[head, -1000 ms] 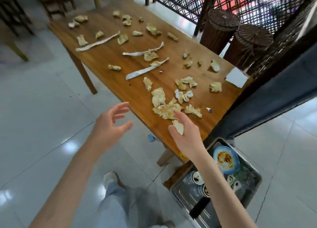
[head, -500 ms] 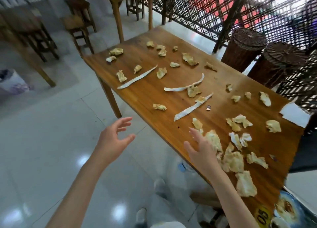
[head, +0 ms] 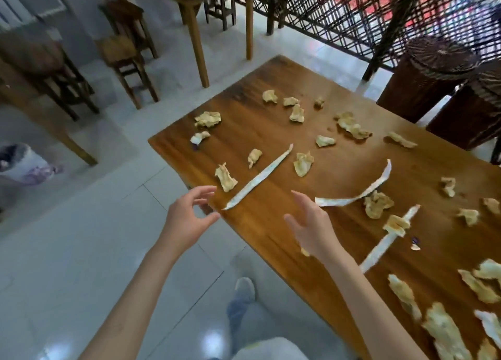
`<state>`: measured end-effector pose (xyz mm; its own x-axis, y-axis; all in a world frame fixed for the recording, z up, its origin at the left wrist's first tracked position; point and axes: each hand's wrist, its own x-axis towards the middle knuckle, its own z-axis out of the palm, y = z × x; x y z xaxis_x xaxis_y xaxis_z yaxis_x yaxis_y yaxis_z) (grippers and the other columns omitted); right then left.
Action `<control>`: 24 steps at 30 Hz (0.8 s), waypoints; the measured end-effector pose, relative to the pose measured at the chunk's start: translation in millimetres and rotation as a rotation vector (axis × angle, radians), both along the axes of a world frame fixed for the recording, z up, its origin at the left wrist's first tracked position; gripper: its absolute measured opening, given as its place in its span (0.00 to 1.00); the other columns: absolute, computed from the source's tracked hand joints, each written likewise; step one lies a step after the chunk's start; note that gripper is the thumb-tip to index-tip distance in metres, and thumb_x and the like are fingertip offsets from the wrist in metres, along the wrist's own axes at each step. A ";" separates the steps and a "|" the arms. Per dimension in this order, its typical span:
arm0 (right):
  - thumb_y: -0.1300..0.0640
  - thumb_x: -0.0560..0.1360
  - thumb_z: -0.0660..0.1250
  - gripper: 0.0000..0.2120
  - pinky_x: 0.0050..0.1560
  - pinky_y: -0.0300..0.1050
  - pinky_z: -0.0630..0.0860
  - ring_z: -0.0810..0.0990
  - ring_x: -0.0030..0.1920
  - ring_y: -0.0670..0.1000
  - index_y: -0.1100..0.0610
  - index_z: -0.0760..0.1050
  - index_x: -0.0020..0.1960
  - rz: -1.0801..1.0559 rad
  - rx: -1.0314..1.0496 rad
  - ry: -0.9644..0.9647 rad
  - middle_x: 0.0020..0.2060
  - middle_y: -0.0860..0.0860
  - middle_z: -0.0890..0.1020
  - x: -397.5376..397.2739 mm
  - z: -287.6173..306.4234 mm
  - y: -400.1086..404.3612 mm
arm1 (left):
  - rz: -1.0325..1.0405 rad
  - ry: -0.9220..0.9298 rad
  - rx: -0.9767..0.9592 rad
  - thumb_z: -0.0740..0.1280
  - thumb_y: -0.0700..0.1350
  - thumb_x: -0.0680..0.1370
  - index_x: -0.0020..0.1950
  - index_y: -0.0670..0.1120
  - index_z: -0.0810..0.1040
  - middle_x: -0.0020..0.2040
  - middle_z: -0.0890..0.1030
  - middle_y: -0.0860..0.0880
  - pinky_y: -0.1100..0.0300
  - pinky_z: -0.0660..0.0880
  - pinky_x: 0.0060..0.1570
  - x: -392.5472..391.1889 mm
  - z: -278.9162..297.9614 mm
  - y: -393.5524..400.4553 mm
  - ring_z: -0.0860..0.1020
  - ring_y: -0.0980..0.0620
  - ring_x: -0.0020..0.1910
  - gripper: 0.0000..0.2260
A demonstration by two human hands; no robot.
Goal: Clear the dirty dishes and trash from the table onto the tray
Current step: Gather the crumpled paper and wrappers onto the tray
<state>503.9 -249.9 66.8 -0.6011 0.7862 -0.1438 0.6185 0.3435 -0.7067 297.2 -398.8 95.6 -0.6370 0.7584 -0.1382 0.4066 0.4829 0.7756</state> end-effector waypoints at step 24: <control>0.51 0.71 0.71 0.32 0.66 0.43 0.65 0.66 0.69 0.48 0.49 0.62 0.72 -0.347 -0.088 -0.225 0.68 0.47 0.70 -254.5 -65.9 46.5 | -0.477 -0.041 -0.129 0.74 0.45 0.71 0.58 0.60 0.75 0.55 0.73 0.63 0.82 0.65 0.37 -271.8 -88.3 167.0 0.73 0.63 0.54 0.19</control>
<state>249.4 -203.4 0.9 -0.2489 0.9153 -0.3167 0.8292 0.0325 -0.5579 25.4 -231.8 7.3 -0.2151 0.9391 -0.2680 0.5761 0.3436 0.7417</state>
